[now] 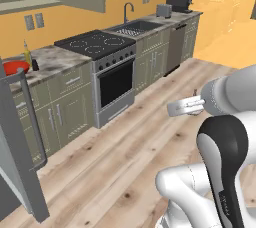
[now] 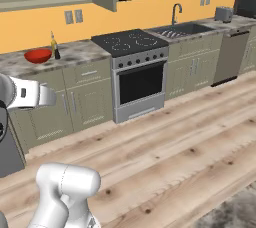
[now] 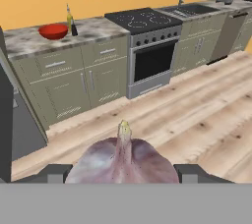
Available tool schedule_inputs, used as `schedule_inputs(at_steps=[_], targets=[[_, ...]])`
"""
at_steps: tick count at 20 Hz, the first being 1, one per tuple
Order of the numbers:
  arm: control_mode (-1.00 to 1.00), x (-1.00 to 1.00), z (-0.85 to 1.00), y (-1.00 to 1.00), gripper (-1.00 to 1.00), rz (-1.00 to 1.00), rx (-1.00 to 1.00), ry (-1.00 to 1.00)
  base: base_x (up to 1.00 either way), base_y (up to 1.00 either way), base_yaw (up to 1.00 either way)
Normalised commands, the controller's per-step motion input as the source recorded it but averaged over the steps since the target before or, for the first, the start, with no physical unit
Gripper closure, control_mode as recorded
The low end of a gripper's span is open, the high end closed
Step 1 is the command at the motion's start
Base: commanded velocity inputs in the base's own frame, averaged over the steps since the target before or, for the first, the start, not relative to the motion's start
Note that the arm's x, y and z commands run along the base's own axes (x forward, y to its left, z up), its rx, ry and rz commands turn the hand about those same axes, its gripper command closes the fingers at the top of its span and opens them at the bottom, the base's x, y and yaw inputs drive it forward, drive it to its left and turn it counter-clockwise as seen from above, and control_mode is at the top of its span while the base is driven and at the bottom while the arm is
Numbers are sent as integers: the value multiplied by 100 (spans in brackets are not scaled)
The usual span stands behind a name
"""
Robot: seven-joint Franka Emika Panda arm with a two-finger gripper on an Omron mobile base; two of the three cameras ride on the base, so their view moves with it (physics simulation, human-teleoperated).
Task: Retrieve the bottle and the shaker from the cabinet and place them next to the mixing bowl on the counter. Then add garlic from the fridge to the mixing bowl.
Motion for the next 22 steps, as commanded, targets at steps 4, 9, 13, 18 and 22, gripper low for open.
schedule_inputs(at_steps=[4, 9, 13, 18, 22], targets=[[100, 0, 0, 0, 100, 0, 0, 0, 58, 9, 34], [100, 0, 0, 0, 100, 0, 0, 0, 58, 21, 24], [100, 0, 0, 0, 100, 0, 0, 0, 83, 18, 10], [100, 0, 0, 0, 100, 0, 0, 0, 86, -2, 8], [100, 0, 0, 0, 100, 0, 0, 0, 72, -54, 38]])
